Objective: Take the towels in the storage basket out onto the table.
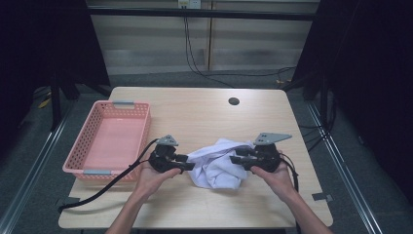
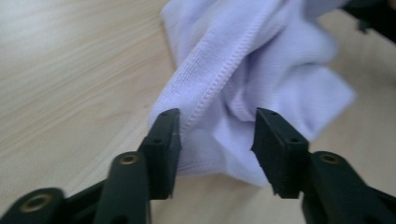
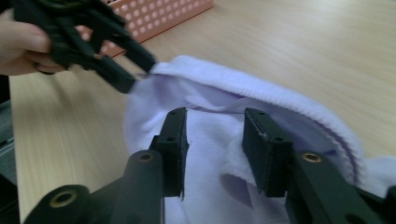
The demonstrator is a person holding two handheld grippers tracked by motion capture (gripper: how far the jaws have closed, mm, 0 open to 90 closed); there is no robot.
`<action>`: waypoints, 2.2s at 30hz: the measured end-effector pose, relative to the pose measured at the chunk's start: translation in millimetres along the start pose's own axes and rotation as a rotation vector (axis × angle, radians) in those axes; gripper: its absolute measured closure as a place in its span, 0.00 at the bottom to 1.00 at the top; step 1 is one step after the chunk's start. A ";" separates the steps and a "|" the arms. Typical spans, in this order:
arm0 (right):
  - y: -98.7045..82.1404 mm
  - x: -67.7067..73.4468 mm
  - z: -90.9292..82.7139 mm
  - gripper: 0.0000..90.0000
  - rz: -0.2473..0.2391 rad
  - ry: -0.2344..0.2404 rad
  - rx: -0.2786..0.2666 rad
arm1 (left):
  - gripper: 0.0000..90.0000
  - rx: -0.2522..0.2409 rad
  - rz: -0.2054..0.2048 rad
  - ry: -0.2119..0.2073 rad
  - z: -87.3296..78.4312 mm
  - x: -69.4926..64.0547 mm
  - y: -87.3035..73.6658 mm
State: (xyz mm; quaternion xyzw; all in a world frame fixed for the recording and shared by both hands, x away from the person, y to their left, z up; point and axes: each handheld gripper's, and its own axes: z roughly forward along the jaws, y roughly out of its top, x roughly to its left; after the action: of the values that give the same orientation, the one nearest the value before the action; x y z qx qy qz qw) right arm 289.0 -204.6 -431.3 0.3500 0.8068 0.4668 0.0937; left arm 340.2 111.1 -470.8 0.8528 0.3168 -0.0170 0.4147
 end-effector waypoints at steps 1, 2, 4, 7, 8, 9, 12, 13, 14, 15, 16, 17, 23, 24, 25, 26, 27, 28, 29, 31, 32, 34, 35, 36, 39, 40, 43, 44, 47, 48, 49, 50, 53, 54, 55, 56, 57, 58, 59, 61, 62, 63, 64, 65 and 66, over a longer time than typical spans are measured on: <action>-0.3 3.4 5.9 0.69 -0.007 -0.007 0.006 | 0.51 0.015 -0.004 0.003 5.5 2.5 0.1; 0.3 6.1 10.1 0.69 -0.018 -0.011 0.010 | 0.51 0.031 0.003 0.005 10.3 4.5 0.3; 3.7 9.4 12.6 0.71 -0.020 0.003 -0.001 | 0.52 0.030 -0.009 -0.014 19.7 8.0 -0.7; 11.8 14.9 9.1 0.69 -0.032 0.015 -0.011 | 0.53 0.052 0.003 -0.018 29.9 11.4 -1.0; 12.9 15.5 8.1 0.69 -0.033 0.019 -0.011 | 0.53 0.055 0.012 -0.021 31.9 11.3 -0.8; 12.6 14.9 7.6 0.69 -0.024 0.038 -0.018 | 0.52 0.058 0.017 -0.021 33.3 10.3 -0.3; 4.2 13.5 19.2 0.66 -0.021 0.059 0.035 | 0.53 0.075 0.056 -0.002 38.1 1.6 -0.5; 1.2 13.4 23.6 0.64 -0.021 0.062 0.049 | 0.57 0.074 0.071 0.007 39.0 -0.9 -1.1; -2.8 13.0 29.2 0.59 -0.023 0.059 0.062 | 0.64 0.081 0.075 0.012 39.5 -3.4 -1.2; -6.0 12.8 34.2 0.55 -0.017 0.050 0.074 | 0.70 0.086 0.079 0.004 40.1 -4.7 -1.0; -8.4 12.6 38.1 0.52 -0.016 0.045 0.073 | 0.78 0.098 0.078 -0.020 40.9 -6.9 -1.1; -10.0 13.1 40.5 0.50 -0.014 0.038 0.068 | 0.83 0.103 0.091 -0.052 42.5 -10.9 -2.2; -14.2 15.7 53.1 0.44 -0.057 -0.026 0.096 | 0.92 0.114 0.114 -0.181 41.3 -31.5 -2.9; -15.3 14.8 55.0 0.44 -0.058 -0.032 0.099 | 0.92 0.090 0.112 -0.205 37.9 -34.1 -1.7; -16.0 13.8 55.8 0.44 -0.057 -0.033 0.097 | 0.93 0.079 0.117 -0.221 33.3 -36.0 0.7; -16.2 13.1 55.6 0.45 -0.049 -0.032 0.092 | 0.93 0.051 0.119 -0.233 28.7 -38.0 2.7; -16.4 12.8 55.5 0.45 -0.041 -0.032 0.090 | 0.93 0.015 0.112 -0.262 23.4 -39.7 5.5; -16.9 12.4 55.9 0.49 -0.047 -0.036 0.093 | 0.93 0.005 0.116 -0.263 20.5 -40.3 7.5; -17.4 12.2 56.0 0.55 -0.053 -0.043 0.098 | 0.93 -0.005 0.122 -0.257 17.0 -41.0 9.9; -17.6 11.7 55.8 0.68 -0.060 -0.085 0.112 | 0.93 -0.031 0.116 -0.268 10.9 -39.4 13.6; -16.7 9.5 54.4 0.74 -0.046 -0.084 0.108 | 0.93 -0.047 0.112 -0.267 7.0 -38.6 15.4; -13.7 4.4 47.7 0.79 -0.020 -0.076 0.097 | 0.93 -0.102 0.095 -0.280 -5.0 -35.3 19.3; -11.7 0.7 42.6 0.81 0.000 -0.064 0.083 | 0.93 -0.134 0.090 -0.279 -13.3 -33.2 21.6; -9.3 -3.1 36.0 0.82 0.020 -0.068 0.068 | 0.93 -0.168 0.081 -0.279 -22.5 -31.1 24.0; -3.1 -16.8 13.8 0.83 0.069 -0.105 0.017 | 0.94 -0.249 0.066 -0.256 -50.6 -25.3 29.3; -1.3 -20.9 6.2 0.83 0.082 -0.127 0.003 | 0.94 -0.268 0.058 -0.252 -58.6 -23.7 30.2; 1.8 -35.8 -16.1 0.87 0.121 -0.185 -0.033 | 0.95 -0.331 0.044 -0.240 -83.0 -17.9 30.7; 2.2 -41.2 -23.4 0.90 0.129 -0.199 -0.044 | 0.95 -0.351 0.035 -0.233 -90.8 -16.1 30.9; 5.1 -59.1 -45.3 0.94 0.162 -0.237 -0.081 | 0.95 -0.382 0.022 -0.189 -113.0 -10.7 31.8; 7.0 -63.6 -52.3 0.95 0.164 -0.259 -0.089 | 0.95 -0.390 0.019 -0.167 -120.2 -8.4 31.8; 8.9 -68.8 -59.5 0.95 0.165 -0.280 -0.101 | 0.95 -0.392 0.007 -0.149 -123.2 -6.5 31.4; 9.1 -72.3 -62.7 0.95 0.175 -0.276 -0.110 | 0.94 -0.383 -0.005 -0.118 -124.4 -3.4 30.4; 0.7 -83.8 -57.9 0.82 0.174 -0.285 -0.058 | 0.93 -0.258 -0.032 -0.045 -102.6 10.4 23.3; -6.5 -87.1 -51.0 0.78 0.184 -0.275 -0.033 | 0.91 -0.236 -0.037 -0.044 -95.3 14.1 20.4; -11.0 -87.9 -47.0 0.76 0.185 -0.273 -0.018 | 0.90 -0.212 -0.041 -0.051 -86.1 18.8 16.4; -16.7 -88.6 -42.6 0.71 0.186 -0.262 -0.010 | 0.88 -0.196 -0.054 -0.047 -78.2 22.6 12.6; -21.5 -88.2 -39.6 0.66 0.190 -0.250 -0.011 | 0.84 -0.184 -0.072 -0.039 -72.2 25.4 9.7; -24.7 -86.9 -37.5 0.62 0.190 -0.252 -0.008 | 0.76 -0.176 -0.078 -0.035 -68.3 27.1 7.8; -26.1 -85.0 -36.1 0.62 0.181 -0.256 0.002 | 0.72 -0.169 -0.077 -0.039 -66.2 28.3 6.8; -26.3 -80.1 -34.5 0.61 0.170 -0.225 0.005 | 0.63 -0.175 -0.081 -0.011 -66.3 25.9 7.1; -25.4 -76.0 -33.1 0.60 0.161 -0.211 0.008 | 0.62 -0.177 -0.075 -0.018 -65.9 23.7 7.5; -24.4 -71.8 -30.9 0.60 0.138 -0.193 0.006 | 0.62 -0.168 -0.071 -0.022 -63.4 20.6 8.1; -23.5 -66.6 -28.1 0.59 0.130 -0.172 0.001 | 0.62 -0.145 -0.056 -0.022 -58.9 16.6 8.7; -22.5 -61.6 -24.1 0.59 0.124 -0.152 0.000 | 0.62 -0.123 -0.038 -0.028 -50.8 11.6 8.7; -21.1 -55.2 -17.4 0.57 0.111 -0.129 0.007 | 0.62 -0.111 -0.033 -0.034 -45.2 9.0 8.2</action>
State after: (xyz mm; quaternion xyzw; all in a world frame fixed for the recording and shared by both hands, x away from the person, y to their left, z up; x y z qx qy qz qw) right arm 311.4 -259.3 -448.8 0.4236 0.7802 0.4447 0.1183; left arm 341.4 144.5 -438.0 0.8229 0.3241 -0.0205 0.4662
